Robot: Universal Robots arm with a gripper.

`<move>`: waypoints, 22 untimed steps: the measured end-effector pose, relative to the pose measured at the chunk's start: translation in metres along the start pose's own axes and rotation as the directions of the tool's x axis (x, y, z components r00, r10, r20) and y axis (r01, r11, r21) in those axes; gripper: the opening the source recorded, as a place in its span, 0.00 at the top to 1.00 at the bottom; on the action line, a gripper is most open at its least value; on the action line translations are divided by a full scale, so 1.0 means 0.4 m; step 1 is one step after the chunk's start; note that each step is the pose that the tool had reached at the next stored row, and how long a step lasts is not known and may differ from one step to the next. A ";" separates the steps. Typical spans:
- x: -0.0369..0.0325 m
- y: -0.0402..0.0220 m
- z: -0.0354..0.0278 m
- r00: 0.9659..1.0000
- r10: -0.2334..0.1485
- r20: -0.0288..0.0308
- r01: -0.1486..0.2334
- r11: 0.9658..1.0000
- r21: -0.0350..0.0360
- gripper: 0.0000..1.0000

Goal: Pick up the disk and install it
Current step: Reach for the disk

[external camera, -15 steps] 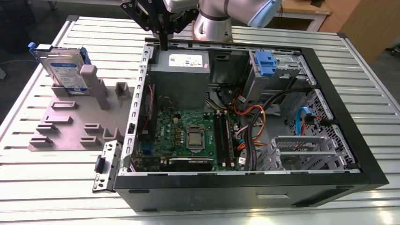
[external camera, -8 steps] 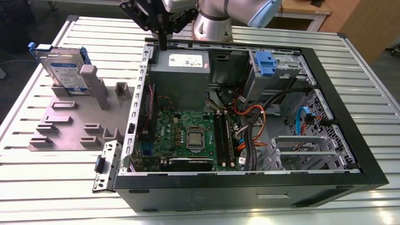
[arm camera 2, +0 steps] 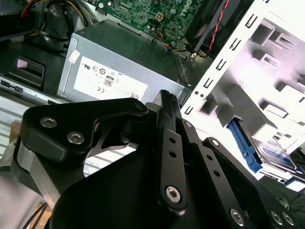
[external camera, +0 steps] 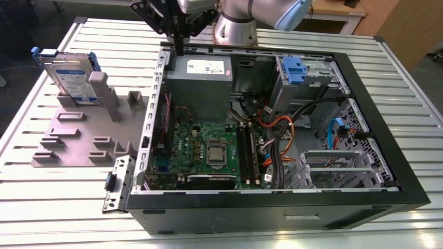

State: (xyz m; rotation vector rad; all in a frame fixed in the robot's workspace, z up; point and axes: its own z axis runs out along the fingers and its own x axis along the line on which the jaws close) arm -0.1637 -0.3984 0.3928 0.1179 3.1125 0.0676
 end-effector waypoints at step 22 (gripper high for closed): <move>0.016 -0.001 0.001 1.000 0.000 0.000 0.000 1.000 0.000 0.89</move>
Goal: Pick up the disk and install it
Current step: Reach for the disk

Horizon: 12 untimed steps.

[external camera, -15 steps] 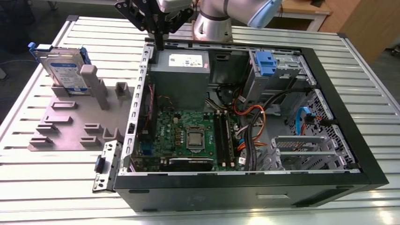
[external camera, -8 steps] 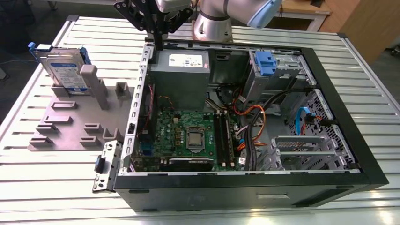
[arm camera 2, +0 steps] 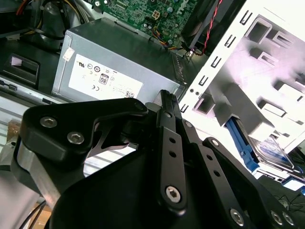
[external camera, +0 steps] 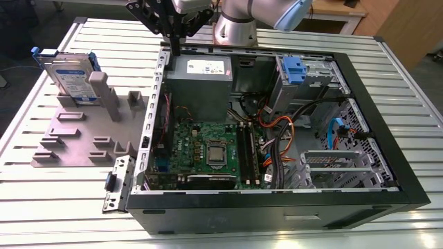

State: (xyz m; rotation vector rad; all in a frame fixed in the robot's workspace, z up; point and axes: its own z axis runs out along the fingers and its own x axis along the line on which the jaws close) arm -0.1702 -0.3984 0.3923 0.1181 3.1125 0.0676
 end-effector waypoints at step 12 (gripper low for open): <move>0.037 0.006 0.001 1.000 0.000 0.000 0.000 1.000 0.000 0.89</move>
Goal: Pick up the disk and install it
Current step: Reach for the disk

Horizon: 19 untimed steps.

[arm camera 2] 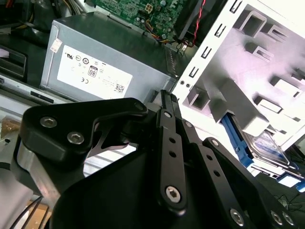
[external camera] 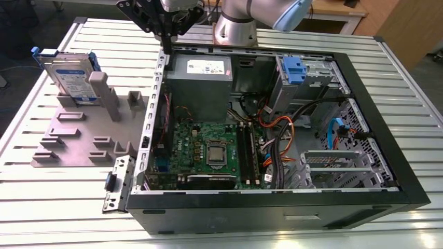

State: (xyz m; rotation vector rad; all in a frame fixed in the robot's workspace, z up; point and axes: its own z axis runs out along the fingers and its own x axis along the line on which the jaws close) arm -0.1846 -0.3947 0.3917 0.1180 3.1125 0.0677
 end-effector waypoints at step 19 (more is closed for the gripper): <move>0.025 -0.001 0.005 1.000 0.000 -0.002 0.000 1.000 0.000 0.89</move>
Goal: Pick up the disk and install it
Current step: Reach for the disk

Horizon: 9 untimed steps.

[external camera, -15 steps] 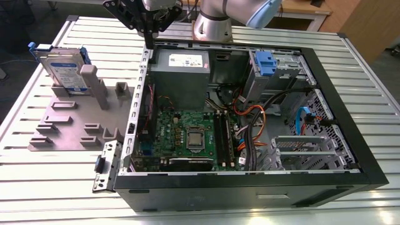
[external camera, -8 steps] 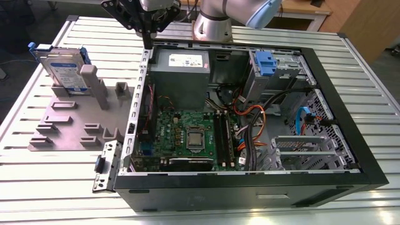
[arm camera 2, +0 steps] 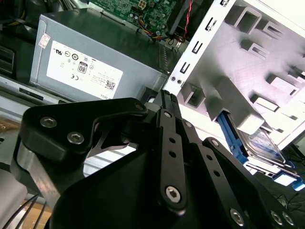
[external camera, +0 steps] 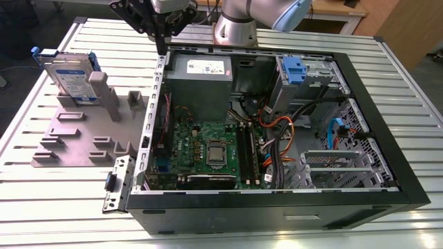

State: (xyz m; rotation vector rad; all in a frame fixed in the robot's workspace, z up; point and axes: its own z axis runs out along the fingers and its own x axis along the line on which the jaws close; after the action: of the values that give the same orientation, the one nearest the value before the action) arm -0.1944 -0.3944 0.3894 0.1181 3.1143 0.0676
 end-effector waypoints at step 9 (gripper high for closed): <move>0.004 0.000 0.000 1.000 0.000 0.000 0.000 1.000 0.000 0.89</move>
State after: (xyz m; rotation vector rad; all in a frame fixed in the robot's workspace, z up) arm -0.1962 -0.3944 0.3894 0.1182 3.1143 0.0676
